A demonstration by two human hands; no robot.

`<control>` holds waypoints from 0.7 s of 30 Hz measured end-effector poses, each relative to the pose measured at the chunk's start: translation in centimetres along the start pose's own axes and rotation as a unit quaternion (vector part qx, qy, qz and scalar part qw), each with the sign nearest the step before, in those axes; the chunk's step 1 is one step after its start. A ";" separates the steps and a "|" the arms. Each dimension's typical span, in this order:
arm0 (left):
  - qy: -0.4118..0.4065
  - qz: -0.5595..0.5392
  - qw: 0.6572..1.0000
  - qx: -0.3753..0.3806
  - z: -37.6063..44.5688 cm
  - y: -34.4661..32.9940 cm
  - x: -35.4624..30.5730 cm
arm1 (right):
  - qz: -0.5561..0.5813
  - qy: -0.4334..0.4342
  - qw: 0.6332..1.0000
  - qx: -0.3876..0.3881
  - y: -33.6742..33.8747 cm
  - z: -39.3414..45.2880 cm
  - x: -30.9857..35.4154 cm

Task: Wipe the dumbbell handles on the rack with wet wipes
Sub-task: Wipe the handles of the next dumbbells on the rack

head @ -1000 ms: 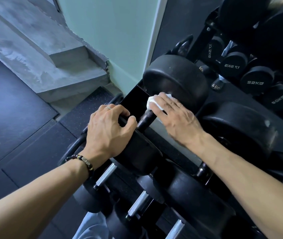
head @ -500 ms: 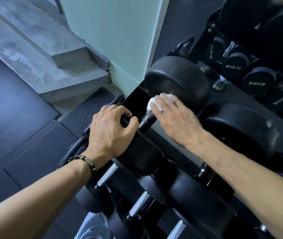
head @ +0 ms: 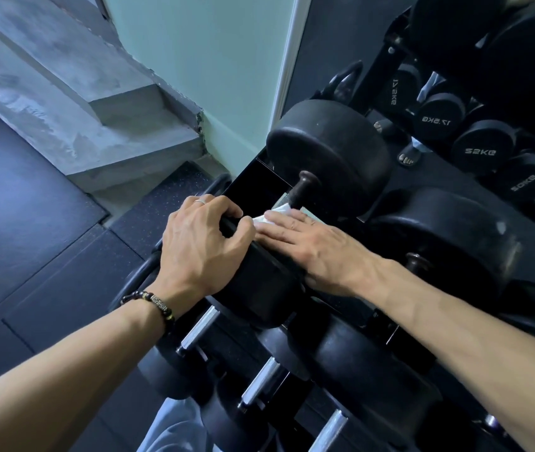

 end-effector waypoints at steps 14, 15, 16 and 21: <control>-0.004 0.000 1.000 0.015 0.0 0.4 -0.4 | 0.176 -0.250 0.952 0.021 -0.9 -1.2 1.9; -0.005 0.000 1.000 0.016 0.0 0.4 -0.4 | 0.178 -0.221 0.957 0.055 -0.6 -2.0 1.9; -0.006 0.000 1.000 0.017 0.1 0.4 -0.4 | 0.185 -0.220 0.955 0.072 -0.5 -2.5 1.5; -0.003 0.002 1.000 0.020 0.1 0.3 -0.4 | 0.527 -0.352 0.771 -0.057 0.8 0.5 1.6</control>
Point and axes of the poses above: each hand's wrist, its own z-axis towards the middle knuckle, its own y-axis out of the back of the hand, x = y × z, the point moved 1 cm from there along z, towards the middle knuckle
